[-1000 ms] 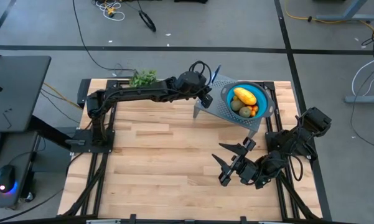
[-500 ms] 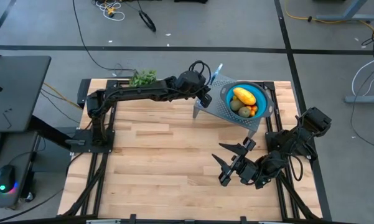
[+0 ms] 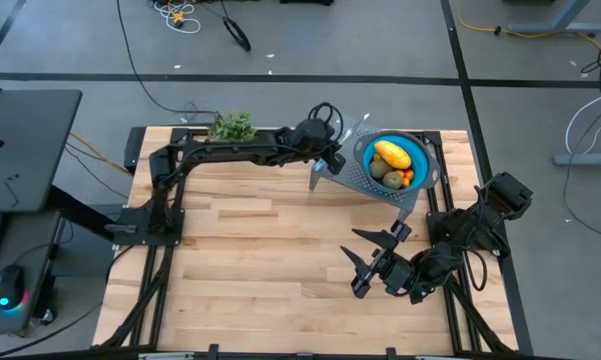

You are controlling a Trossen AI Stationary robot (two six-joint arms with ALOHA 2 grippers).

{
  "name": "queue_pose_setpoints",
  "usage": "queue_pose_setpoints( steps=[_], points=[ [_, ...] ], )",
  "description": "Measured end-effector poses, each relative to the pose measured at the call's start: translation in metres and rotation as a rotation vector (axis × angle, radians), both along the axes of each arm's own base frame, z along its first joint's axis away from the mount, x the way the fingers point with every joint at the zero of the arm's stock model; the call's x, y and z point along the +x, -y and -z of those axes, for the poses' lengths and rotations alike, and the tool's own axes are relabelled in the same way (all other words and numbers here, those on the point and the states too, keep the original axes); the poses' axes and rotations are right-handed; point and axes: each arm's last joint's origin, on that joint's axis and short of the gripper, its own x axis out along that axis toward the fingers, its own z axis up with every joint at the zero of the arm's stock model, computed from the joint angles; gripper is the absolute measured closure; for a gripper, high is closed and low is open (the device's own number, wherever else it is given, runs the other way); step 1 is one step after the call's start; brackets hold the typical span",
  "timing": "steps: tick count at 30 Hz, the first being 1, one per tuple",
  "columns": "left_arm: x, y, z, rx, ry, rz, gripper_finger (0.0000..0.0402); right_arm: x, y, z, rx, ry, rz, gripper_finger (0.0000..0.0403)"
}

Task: Pick & Place Fruit
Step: Put the green patterned knife on the shelf

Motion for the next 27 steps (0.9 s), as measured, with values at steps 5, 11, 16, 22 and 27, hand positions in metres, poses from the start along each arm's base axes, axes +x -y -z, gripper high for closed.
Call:
queue_pose_setpoints(
  steps=[5, 11, 16, 22, 27],
  points=[
    [0.0, -0.003, 0.0, -0.028, 0.023, -0.023, 0.0353, 0.0, 0.0, 0.0, 0.0, 0.0, 0.001, 0.019],
    [-0.001, -0.004, 0.0, -0.071, 0.047, -0.042, 0.0361, 0.0, 0.0, 0.0, -0.002, 0.002, -0.002, 0.019],
    [-0.001, -0.005, 0.0, -0.088, 0.063, -0.076, 0.0353, 0.0, 0.0, 0.0, -0.005, 0.005, -0.006, 0.019],
    [0.004, -0.004, 0.007, -0.107, 0.079, -0.092, 0.0357, 0.0, 0.0, 0.0, -0.005, 0.005, -0.006, 0.019],
    [0.008, -0.009, 0.025, -0.129, 0.046, -0.106, 0.0358, 0.0, 0.0, 0.0, -0.005, 0.005, -0.006, 0.019]
  ],
)
